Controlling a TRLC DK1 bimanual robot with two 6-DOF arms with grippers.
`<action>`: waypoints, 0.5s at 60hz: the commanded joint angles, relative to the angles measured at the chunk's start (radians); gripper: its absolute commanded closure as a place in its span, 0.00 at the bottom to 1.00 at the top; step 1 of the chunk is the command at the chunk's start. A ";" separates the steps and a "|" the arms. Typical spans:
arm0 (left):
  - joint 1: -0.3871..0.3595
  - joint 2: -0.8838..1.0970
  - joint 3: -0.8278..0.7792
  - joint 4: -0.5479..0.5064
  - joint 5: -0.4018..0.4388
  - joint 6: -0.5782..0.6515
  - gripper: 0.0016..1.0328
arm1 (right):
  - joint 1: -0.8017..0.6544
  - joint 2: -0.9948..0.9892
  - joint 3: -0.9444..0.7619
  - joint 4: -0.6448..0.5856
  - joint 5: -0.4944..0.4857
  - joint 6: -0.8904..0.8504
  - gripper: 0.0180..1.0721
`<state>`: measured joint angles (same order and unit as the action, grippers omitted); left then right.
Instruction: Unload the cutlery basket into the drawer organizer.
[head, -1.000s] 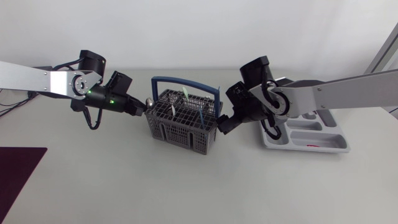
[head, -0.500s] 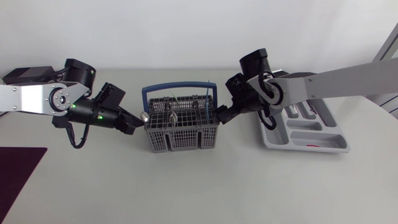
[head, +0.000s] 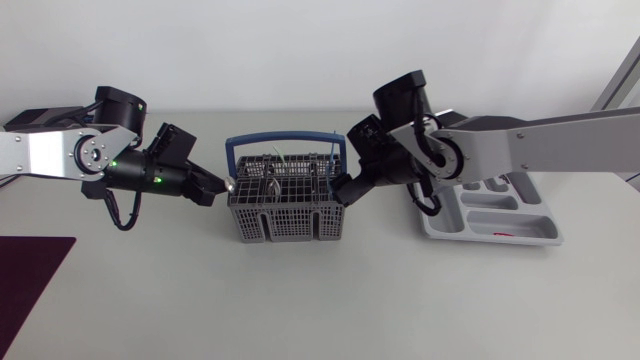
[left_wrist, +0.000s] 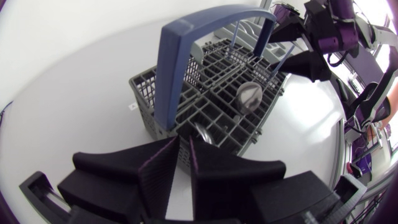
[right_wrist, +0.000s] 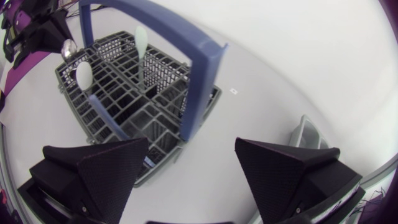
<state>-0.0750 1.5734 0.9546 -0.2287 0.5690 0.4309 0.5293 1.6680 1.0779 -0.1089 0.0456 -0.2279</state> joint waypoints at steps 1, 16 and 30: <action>0.003 -0.004 0.023 0.009 0.014 0.011 0.67 | 0.008 0.004 -0.033 -0.015 0.017 0.021 0.05; 0.084 -0.079 -0.024 0.011 0.015 0.026 0.64 | -0.005 -0.152 -0.151 -0.015 0.019 0.006 0.05; 0.092 -0.185 -0.071 0.003 0.019 0.031 0.57 | 0.031 -0.290 -0.190 -0.066 0.019 -0.013 0.05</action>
<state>0.0177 1.4284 0.9276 -0.2192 0.5724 0.4458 0.5426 1.4090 0.9176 -0.1566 0.0566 -0.2264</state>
